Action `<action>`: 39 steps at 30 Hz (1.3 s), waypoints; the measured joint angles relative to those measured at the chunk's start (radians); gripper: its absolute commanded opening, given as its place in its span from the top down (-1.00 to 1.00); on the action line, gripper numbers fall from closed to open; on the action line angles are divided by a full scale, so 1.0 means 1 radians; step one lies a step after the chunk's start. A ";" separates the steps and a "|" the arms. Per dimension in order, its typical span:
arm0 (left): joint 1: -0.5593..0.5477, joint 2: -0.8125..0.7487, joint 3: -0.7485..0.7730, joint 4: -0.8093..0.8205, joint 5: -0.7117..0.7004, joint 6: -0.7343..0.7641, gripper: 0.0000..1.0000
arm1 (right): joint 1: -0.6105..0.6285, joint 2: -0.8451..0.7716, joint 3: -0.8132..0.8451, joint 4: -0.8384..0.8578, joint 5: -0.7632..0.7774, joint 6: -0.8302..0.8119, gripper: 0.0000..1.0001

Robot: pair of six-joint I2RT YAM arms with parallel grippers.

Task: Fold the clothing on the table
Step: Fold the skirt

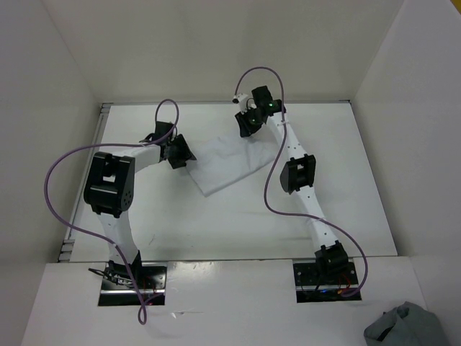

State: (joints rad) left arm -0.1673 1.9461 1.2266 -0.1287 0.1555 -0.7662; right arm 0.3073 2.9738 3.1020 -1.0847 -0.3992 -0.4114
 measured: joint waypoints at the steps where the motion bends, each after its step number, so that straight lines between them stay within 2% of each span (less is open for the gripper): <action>1: 0.000 0.002 0.000 0.003 0.001 -0.001 -0.17 | 0.003 0.004 0.000 0.002 0.003 0.000 0.16; 3: 0.000 0.004 0.003 0.005 0.003 -0.002 -0.11 | 0.009 0.004 0.001 0.000 0.023 -0.002 0.27; 4: 0.000 0.005 0.004 0.005 0.005 -0.003 -0.04 | 0.012 0.004 0.001 0.000 0.032 -0.006 0.40; 5: -0.002 0.009 0.005 0.008 0.005 -0.005 0.03 | 0.015 0.004 0.002 -0.001 0.044 -0.010 0.71; 6: -0.002 0.011 0.005 0.011 0.004 -0.006 0.11 | 0.018 0.004 0.002 -0.002 0.048 -0.016 0.86; 7: -0.003 0.014 0.006 0.012 0.003 -0.003 0.21 | 0.021 0.004 0.003 -0.006 0.052 -0.016 0.97; 8: -0.004 0.016 0.006 0.014 0.003 -0.002 0.38 | 0.024 0.004 0.007 -0.009 0.058 -0.017 1.00; 11: -0.006 0.024 0.006 0.006 0.002 0.000 0.64 | 0.029 0.004 0.008 -0.013 0.071 -0.016 1.00; 17: -0.011 0.021 0.006 -0.013 0.003 0.010 0.64 | 0.028 -0.003 0.010 -0.064 0.067 0.011 1.00; 19: -0.013 0.019 0.006 -0.027 0.004 0.023 0.61 | 0.024 -0.028 -0.036 -0.080 0.051 0.031 1.00; 26: -0.020 0.015 0.031 -0.105 0.009 0.083 0.56 | 0.006 -0.226 -0.406 -0.113 -0.005 0.079 1.00; 29: -0.022 0.021 0.051 -0.141 0.019 0.107 0.53 | 0.003 -0.330 -0.606 -0.116 -0.037 0.086 1.00; 31: -0.029 0.023 0.057 -0.154 0.023 0.116 0.51 | 0.004 -0.430 -0.803 -0.072 -0.051 0.109 1.00; 34: -0.040 0.023 0.057 -0.163 0.032 0.137 0.45 | 0.005 -0.586 -1.075 0.017 -0.037 0.160 0.88; 36: -0.048 0.021 0.057 -0.166 0.033 0.144 0.39 | 0.005 -0.679 -1.214 0.077 -0.026 0.196 0.56; 37: -0.050 0.020 0.057 -0.168 0.033 0.151 0.37 | 0.005 -0.709 -1.250 0.098 -0.022 0.211 0.44; 38: -0.053 0.019 0.056 -0.168 0.033 0.159 0.34 | 0.005 -0.734 -1.278 0.123 -0.019 0.221 0.19; 39: -0.053 0.018 0.056 -0.171 0.032 0.163 0.25 | 0.005 -0.753 -1.296 0.150 -0.017 0.230 0.06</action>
State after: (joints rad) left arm -0.2199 1.9640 1.2831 -0.2996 0.1879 -0.6033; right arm 0.3119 2.2208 1.8057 -0.9348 -0.4164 -0.1810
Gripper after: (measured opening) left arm 0.321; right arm 0.362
